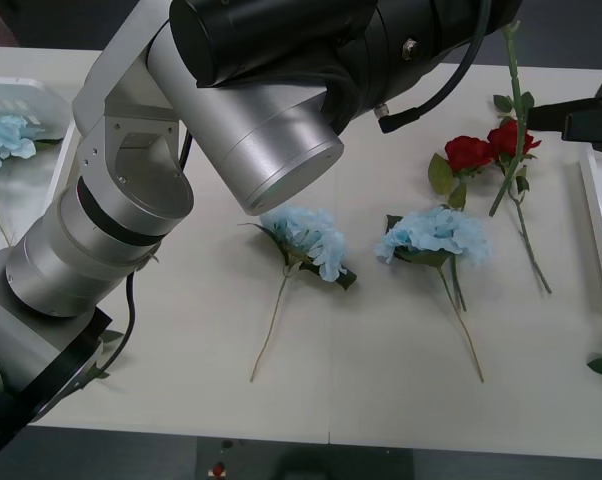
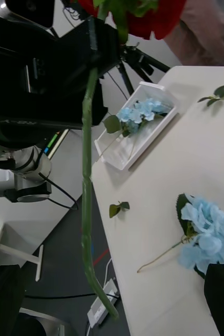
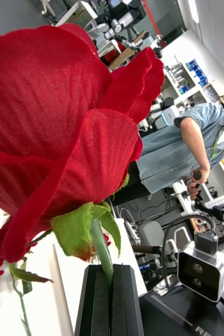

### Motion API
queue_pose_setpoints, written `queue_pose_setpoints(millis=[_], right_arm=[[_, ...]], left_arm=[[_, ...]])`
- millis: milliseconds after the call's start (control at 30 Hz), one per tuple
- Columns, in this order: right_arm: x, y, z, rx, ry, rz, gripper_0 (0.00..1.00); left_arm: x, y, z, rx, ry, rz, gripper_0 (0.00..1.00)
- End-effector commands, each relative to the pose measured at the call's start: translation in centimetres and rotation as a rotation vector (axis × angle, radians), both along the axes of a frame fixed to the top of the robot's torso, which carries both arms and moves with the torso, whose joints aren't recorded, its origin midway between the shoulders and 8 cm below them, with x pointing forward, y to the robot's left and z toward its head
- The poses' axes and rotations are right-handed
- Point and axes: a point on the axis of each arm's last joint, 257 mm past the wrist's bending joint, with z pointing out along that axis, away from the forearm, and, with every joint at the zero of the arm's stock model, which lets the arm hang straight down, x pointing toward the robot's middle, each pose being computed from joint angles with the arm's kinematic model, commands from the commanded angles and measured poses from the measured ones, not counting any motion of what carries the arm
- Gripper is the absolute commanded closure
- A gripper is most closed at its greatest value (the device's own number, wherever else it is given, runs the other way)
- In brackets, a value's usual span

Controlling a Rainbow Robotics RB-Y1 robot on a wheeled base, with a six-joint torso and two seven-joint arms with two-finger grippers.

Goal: Put the red flowers into the right box and the blue flowers into the left box

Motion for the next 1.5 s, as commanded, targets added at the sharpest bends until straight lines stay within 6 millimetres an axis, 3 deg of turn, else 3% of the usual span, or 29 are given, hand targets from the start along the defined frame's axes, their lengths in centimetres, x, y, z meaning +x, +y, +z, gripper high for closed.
queue_pose_setpoints(millis=[33, 167, 200, 233, 267, 300, 1000, 1033, 1067, 1500], right_arm=[[-0.2, 2.7, 2.3, 0.036, -0.021, 0.047, 0.00], [-0.2, 4.5, 2.6, 0.047, 0.016, 0.076, 0.03], [-0.1, 4.6, 2.6, 0.048, 0.017, 0.077, 0.19], [-0.1, 4.8, 2.7, 0.052, 0.015, 0.078, 0.76], [0.0, 4.9, 2.8, 0.052, 0.013, 0.077, 0.93], [0.1, 4.9, 2.8, 0.051, 0.011, 0.077, 0.98], [0.3, 4.7, 3.4, 0.071, 0.012, 0.062, 1.00], [0.3, 4.7, 3.4, 0.070, 0.013, 0.061, 1.00], [0.3, 4.8, 3.3, 0.065, 0.016, 0.062, 1.00], [1.0, 3.8, 1.9, 0.000, 0.024, 0.021, 1.00]], left_arm=[[-1.9, -0.9, 2.7, -0.049, -0.035, -0.039, 1.00], [-1.9, -0.9, 2.7, -0.049, -0.035, -0.039, 1.00], [-1.9, -0.9, 2.7, -0.049, -0.035, -0.039, 1.00], [-1.9, -0.9, 2.7, -0.049, -0.035, -0.039, 1.00], [-1.9, -0.9, 2.7, -0.049, -0.035, -0.039, 1.00], [-1.9, -0.9, 2.7, -0.049, -0.035, -0.039, 1.00], [-1.9, -0.9, 2.7, -0.049, -0.035, -0.039, 0.98], [-1.9, -0.9, 2.7, -0.049, -0.035, -0.039, 0.43], [-1.9, -0.9, 2.7, -0.049, -0.035, -0.039, 0.00], [-1.9, -0.9, 2.7, -0.049, -0.035, -0.039, 0.00]])
